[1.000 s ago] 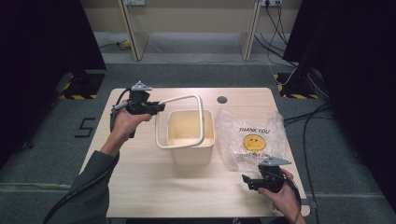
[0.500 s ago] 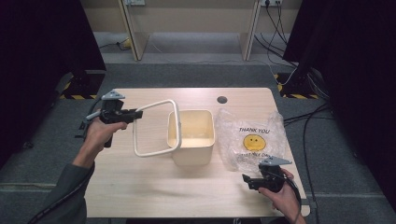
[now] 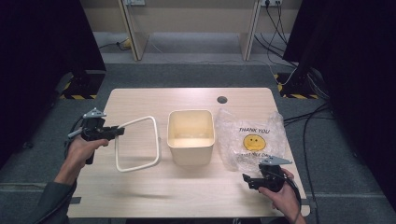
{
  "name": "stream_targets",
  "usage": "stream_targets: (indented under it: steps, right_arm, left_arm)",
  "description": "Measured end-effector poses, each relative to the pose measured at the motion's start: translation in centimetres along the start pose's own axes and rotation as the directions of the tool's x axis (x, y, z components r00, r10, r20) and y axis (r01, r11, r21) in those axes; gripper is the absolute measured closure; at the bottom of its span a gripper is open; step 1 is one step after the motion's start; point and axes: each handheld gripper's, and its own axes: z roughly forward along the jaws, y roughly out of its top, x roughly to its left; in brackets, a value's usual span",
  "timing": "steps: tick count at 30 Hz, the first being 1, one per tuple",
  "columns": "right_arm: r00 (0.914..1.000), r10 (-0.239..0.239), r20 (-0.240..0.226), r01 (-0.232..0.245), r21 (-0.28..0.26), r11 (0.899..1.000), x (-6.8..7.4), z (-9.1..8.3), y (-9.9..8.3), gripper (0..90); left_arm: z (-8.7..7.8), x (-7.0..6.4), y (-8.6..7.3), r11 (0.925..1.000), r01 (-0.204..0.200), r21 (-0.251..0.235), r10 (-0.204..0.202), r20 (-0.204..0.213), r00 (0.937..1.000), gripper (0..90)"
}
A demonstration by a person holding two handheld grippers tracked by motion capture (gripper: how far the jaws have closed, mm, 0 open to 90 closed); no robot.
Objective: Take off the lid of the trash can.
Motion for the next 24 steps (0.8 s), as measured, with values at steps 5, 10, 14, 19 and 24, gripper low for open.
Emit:
stream_targets:
  steps: [5, 10, 14, 19, 24]
  right_arm:
    - [1.0, 0.002, 0.001, -0.002, 0.001, 1.0, 0.0, 0.0, 0.0, 19.8]
    - [1.0, 0.003, 0.001, -0.003, 0.002, 1.0, 0.0, 0.1, 0.0, 19.8]
    - [1.0, 0.008, 0.0, -0.008, 0.001, 1.0, 0.0, 0.1, 0.0, 19.8]
    - [1.0, 0.007, -0.002, -0.007, 0.005, 1.0, 0.0, 0.1, 0.0, 19.8]
    - [1.0, 0.006, -0.001, -0.006, 0.006, 1.0, 0.0, 0.1, 0.0, 19.8]
  left_arm:
    - [1.2, 1.1, -1.8, 0.9993, -0.013, 0.034, 0.014, -0.037, 0.9992, 77.3]
    - [2.6, 2.2, -3.3, 0.9971, -0.005, 0.076, 0.011, -0.069, 0.9976, 77.3]
    - [3.6, 2.6, -4.2, 0.9948, -0.008, 0.102, 0.017, -0.087, 0.9961, 77.2]
    - [4.9, 2.7, -5.1, 0.9872, -0.042, 0.154, 0.06, -0.114, 0.9917, 77.1]
    - [5.6, 2.9, -5.5, 0.9847, -0.044, 0.169, 0.065, -0.116, 0.9912, 77.0]
